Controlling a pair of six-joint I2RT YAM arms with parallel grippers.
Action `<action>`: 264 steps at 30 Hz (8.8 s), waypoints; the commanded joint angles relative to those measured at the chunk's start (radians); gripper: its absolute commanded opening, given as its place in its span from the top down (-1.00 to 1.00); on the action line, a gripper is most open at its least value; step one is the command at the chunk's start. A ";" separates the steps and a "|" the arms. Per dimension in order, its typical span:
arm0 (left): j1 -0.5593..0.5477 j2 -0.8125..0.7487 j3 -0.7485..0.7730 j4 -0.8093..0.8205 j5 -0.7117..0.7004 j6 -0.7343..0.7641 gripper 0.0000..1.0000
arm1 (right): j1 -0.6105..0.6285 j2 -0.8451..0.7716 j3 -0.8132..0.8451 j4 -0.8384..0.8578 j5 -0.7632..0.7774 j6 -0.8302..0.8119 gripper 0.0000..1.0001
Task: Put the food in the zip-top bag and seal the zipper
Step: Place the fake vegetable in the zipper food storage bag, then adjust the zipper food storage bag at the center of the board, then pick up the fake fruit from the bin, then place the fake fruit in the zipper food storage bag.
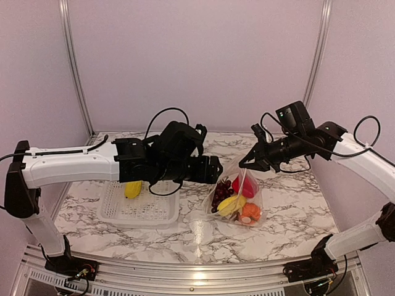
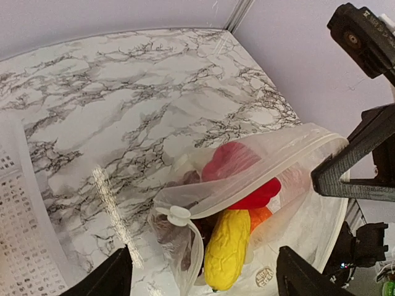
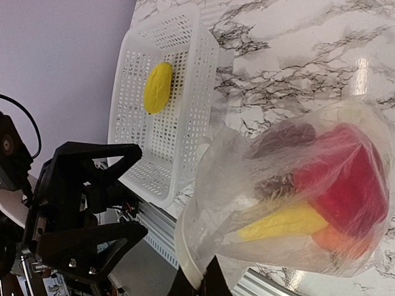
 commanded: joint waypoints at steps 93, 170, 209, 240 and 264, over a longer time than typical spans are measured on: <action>0.154 0.115 0.100 -0.019 0.226 -0.068 1.00 | 0.009 0.229 0.375 -0.342 0.346 -0.252 0.43; 0.499 -0.120 -0.221 -0.567 0.003 0.277 -0.77 | 0.039 0.281 0.367 -0.331 0.461 -0.393 1.00; 0.580 0.249 -0.087 -0.514 0.037 0.393 -0.20 | 0.041 0.260 0.311 -0.300 0.428 -0.353 1.00; 0.395 -0.204 0.052 -0.142 0.543 0.014 0.17 | 0.042 0.307 0.389 -0.316 0.339 -0.366 1.00; 0.236 0.041 0.097 -0.022 0.925 -0.417 0.27 | 0.042 0.303 0.385 -0.294 0.300 -0.343 1.00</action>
